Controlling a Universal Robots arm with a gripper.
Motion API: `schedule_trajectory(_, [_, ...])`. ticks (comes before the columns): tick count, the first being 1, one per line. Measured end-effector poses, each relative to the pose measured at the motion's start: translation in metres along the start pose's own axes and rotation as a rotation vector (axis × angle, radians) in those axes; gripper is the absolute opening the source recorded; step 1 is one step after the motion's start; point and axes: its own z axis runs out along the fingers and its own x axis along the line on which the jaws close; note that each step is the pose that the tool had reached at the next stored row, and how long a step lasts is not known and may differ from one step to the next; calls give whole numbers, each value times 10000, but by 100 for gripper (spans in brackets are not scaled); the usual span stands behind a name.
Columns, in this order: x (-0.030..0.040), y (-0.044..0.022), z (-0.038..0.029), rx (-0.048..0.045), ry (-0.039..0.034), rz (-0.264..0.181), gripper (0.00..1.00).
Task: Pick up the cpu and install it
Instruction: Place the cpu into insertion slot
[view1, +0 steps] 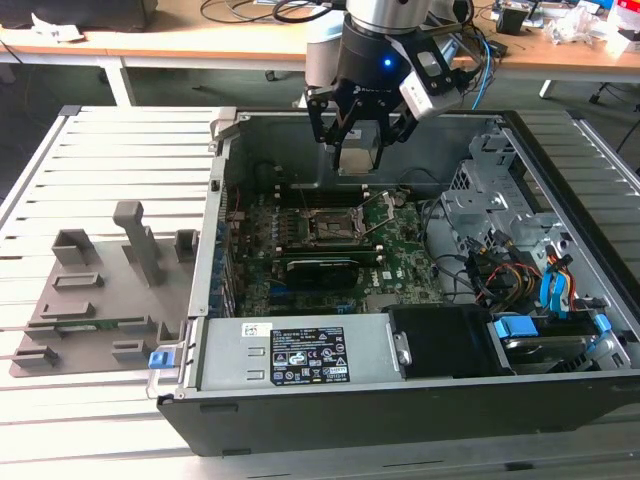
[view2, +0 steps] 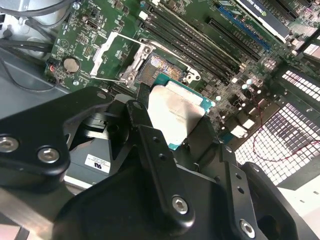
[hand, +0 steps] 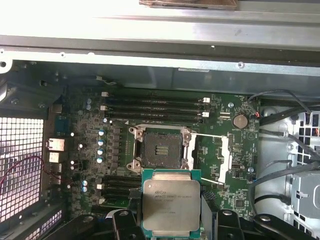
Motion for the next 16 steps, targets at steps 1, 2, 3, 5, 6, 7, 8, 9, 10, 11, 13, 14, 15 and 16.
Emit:
schedule_trajectory(1, [0, 0, 0, -1, 0, 20, 55])
schedule_trajectory(2, [0, 0, 0, -1, -1, 94, 55])
schedule_trajectory(3, [0, 0, 0, -1, -4, 209, 55])
schedule_trajectory(5, [-1, 0, 1, -3, -9, 443, 55])
schedule_trajectory(6, [0, 0, 1, -5, -11, 576, 55])
schedule_trajectory(7, [0, 0, 2, -4, -16, 799, 55])
schedule_trajectory(8, [0, 0, 3, 2, -20, 982, 55])
schedule_trajectory(9, [0, 0, 3, 5, -22, 1078, 55])
schedule_trajectory(10, [0, 0, 3, 7, -23, 1145, 55])
schedule_trajectory(11, [0, 0, 4, 10, -25, 1247, 55])
schedule_trajectory(13, [0, 0, 5, 19, -29, 1476, 55])
schedule_trajectory(14, [0, 0, 6, 25, -31, 1585, 55])
schedule_trajectory(15, [0, 0, 7, 31, -33, 1667, 55])
schedule_trajectory(16, [0, 0, 7, 36, -34, 1723, 55])
